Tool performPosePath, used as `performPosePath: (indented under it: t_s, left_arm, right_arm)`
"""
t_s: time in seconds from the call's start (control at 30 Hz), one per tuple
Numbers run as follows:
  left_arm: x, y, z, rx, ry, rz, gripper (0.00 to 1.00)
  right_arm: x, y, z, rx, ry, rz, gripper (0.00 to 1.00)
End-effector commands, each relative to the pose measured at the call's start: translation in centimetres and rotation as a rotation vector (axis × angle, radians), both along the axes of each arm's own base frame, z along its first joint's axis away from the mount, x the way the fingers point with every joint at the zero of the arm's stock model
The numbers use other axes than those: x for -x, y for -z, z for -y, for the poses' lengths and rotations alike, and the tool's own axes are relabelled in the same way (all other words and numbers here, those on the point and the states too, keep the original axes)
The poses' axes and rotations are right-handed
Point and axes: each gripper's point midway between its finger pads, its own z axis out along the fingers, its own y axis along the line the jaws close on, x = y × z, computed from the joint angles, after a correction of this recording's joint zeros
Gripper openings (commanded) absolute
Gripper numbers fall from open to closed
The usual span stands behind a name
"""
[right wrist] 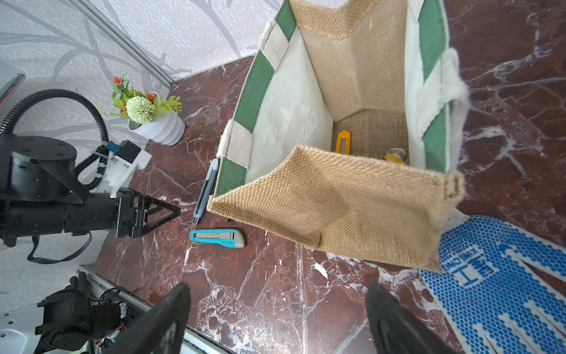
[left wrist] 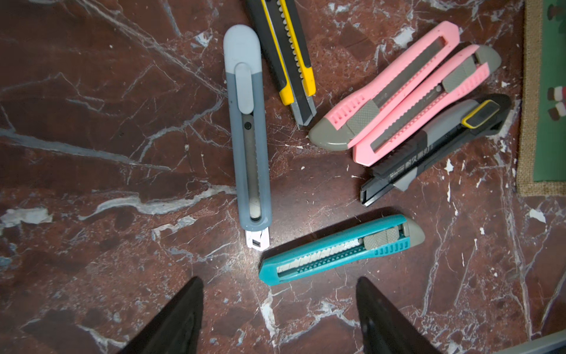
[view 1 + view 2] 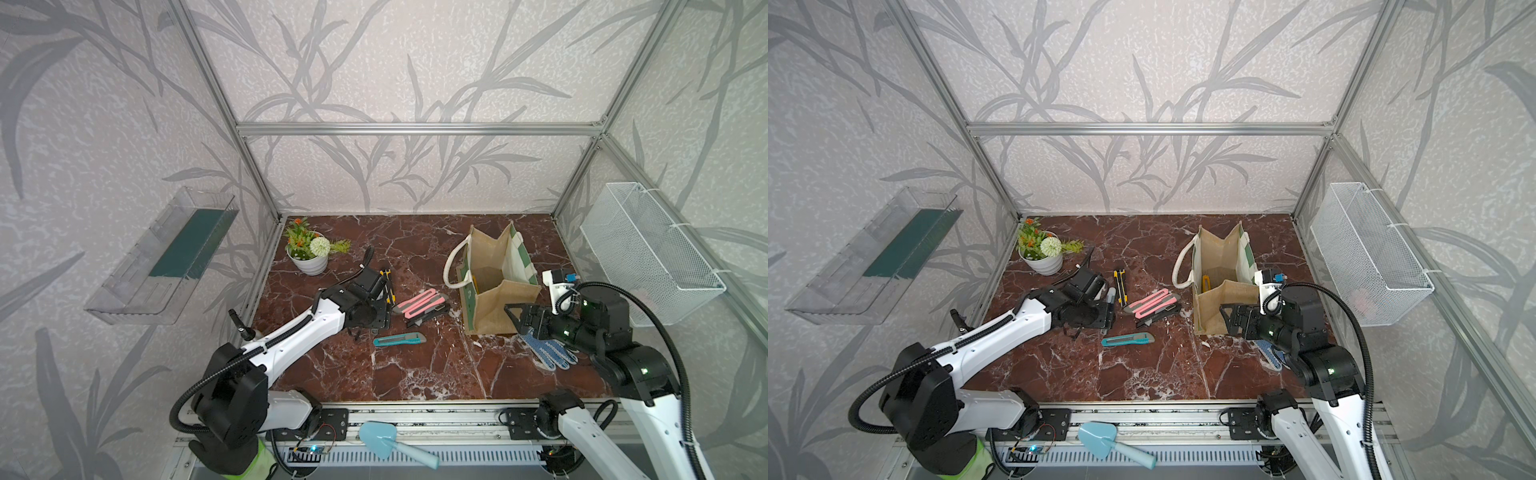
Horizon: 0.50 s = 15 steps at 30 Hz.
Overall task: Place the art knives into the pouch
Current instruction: Pick up the utility knife at the center of the board.
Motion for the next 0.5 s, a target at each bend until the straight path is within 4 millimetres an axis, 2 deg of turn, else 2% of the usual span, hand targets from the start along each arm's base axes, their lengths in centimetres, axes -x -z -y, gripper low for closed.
performPosePath:
  t_s: [0.0, 0.13, 0.23, 0.37, 0.47]
  left_arm:
    - [-0.3, 0.8, -0.1, -0.005, -0.022, -0.012, 0.71]
    - [-0.9, 1.4, -0.6, -0.04, -0.039, -0.009, 0.68]
    - [-2.1, 1.3, -0.8, -0.061, -0.062, 0.0, 0.58]
    - [-2.9, 0.9, 0.5, -0.01, -0.043, 0.012, 0.52]
    - [-2.2, 0.8, 2.0, 0.016, 0.031, -0.002, 0.51]
  right_arm:
    - [-0.2, 0.0, 0.2, 0.0, 0.018, -0.001, 0.9]
    - [-0.2, 0.0, 0.3, 0.001, 0.023, 0.001, 0.9]
    - [-0.3, 0.1, 0.3, -0.005, 0.025, -0.001, 0.9]
    - [-0.2, 0.1, 0.3, -0.005, 0.027, -0.002, 0.9]
    - [-0.2, 0.1, 0.3, 0.002, 0.025, -0.004, 0.9]
